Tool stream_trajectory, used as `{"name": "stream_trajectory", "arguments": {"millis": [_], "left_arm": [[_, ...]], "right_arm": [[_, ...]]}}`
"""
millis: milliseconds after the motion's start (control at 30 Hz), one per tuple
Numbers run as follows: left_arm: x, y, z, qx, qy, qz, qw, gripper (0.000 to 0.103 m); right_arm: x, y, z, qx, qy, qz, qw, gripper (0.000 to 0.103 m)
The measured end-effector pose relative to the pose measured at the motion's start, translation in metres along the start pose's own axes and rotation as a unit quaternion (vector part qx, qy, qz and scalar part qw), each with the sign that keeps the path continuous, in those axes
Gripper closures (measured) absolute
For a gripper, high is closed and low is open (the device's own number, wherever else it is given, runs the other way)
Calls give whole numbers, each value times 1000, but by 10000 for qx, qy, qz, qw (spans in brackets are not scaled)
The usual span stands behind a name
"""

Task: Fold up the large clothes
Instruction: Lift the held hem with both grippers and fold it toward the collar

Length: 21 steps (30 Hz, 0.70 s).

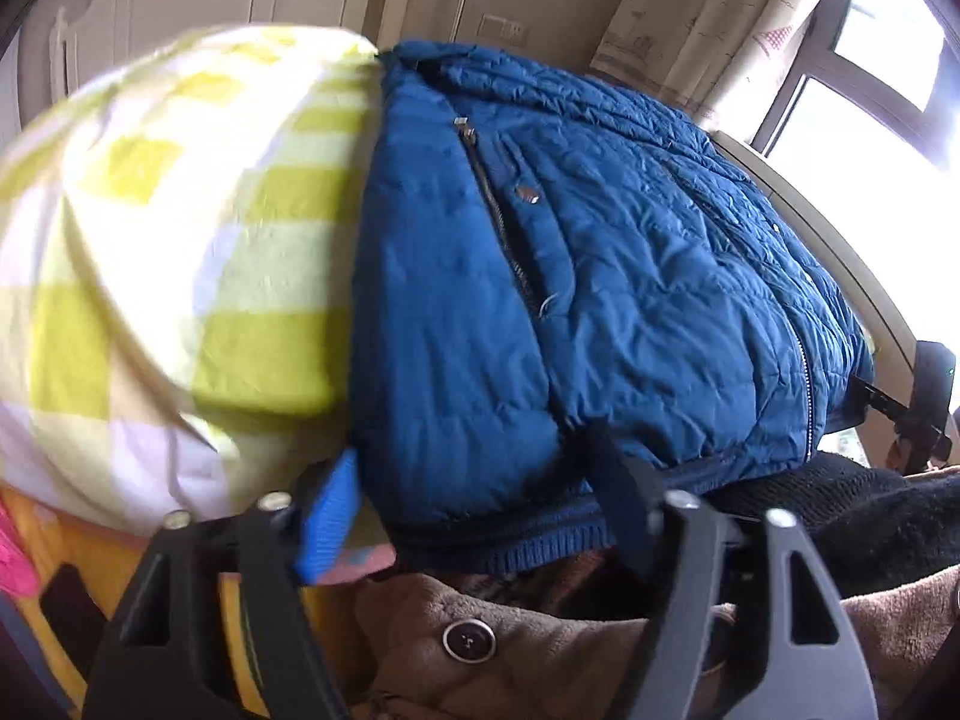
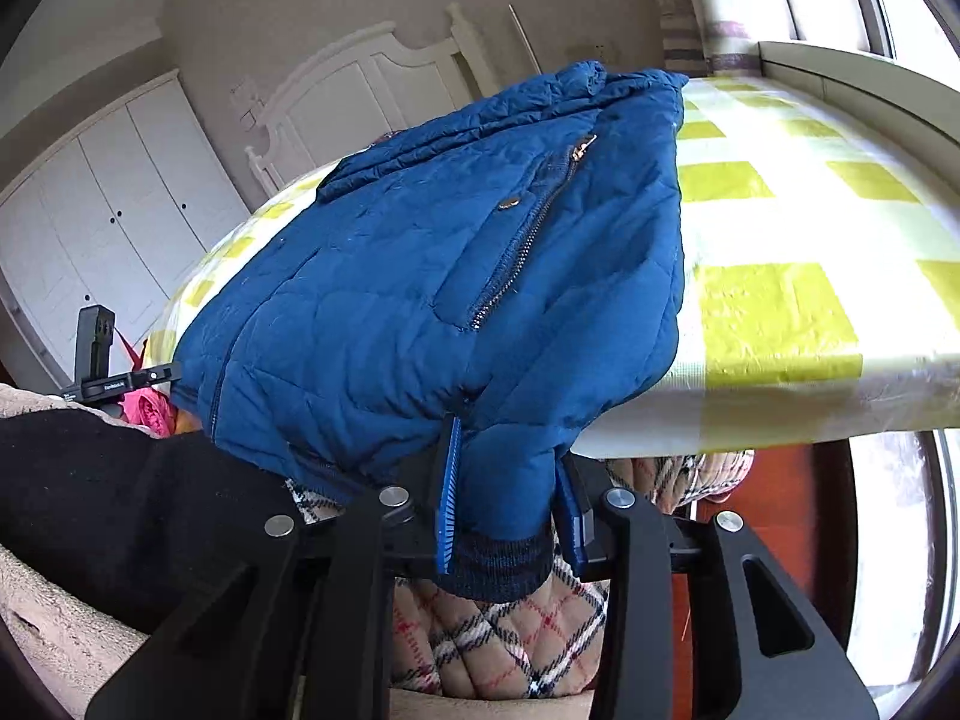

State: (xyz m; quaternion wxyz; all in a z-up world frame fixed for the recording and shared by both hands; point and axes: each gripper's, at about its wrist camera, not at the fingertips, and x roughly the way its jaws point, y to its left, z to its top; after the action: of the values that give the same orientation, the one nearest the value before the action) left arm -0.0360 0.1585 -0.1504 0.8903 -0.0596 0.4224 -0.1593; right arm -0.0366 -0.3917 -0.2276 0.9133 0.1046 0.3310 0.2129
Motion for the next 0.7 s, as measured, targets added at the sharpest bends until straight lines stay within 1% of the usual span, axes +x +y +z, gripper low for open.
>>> {"name": "stream_trajectory", "arguments": {"millis": [67,133,200,267,300,333,367,400,433,467,500,533,567,600,633,667,700], "left_arm": [[2,5,0,-126,60,-138,9998,38],[2,8,-1,-227,53,-244,9994,46],[1,9,-2,-310,9,-457,9985,67],[-4,5,-3,-271,-45,-590,9979,74],[-6,4,-3,-243,-89,-613,9978,74],[-5,6,-3,-297,-99,-689,9971,73],[-3,10,-3,-392,-79,-768,9962,68],[1,14,-3,-504,-33,-844,9952,60],[3,17,-2,-550,-8,-857,9948,55],[6,20,-2,-590,-5,-823,9949,40],[9,23,-2,-633,-14,-820,9946,34],[12,25,-2,-665,-44,-868,9940,34],[14,26,-1,-676,-31,-890,9937,37],[16,24,-1,-653,-14,-949,9933,57],[14,21,-3,-601,-6,-1084,9923,62],[10,15,-4,-489,-53,-1038,9934,73],[4,10,-4,-360,-107,-1040,9939,79]], "right_arm": [[3,-4,-1,83,23,53,9999,62],[6,-9,-4,177,39,84,9998,57],[7,-14,-7,312,18,151,9994,55],[9,-17,-9,415,35,156,9990,48],[11,-18,-11,436,113,121,9989,43],[13,-19,-13,439,178,114,9988,41],[15,-20,-15,445,190,161,9987,41],[16,-21,-17,474,169,209,9985,41],[18,-21,-17,496,154,237,9984,41],[19,-22,-18,508,143,264,9983,41],[19,-22,-19,492,128,269,9983,41],[20,-22,-19,464,114,257,9985,42],[19,-22,-19,445,107,254,9986,44],[19,-19,-19,392,89,278,9988,57],[17,-16,-19,308,64,312,9990,66],[14,-11,-18,205,25,322,9993,70],[11,-5,-18,95,-18,309,9995,75]]}}
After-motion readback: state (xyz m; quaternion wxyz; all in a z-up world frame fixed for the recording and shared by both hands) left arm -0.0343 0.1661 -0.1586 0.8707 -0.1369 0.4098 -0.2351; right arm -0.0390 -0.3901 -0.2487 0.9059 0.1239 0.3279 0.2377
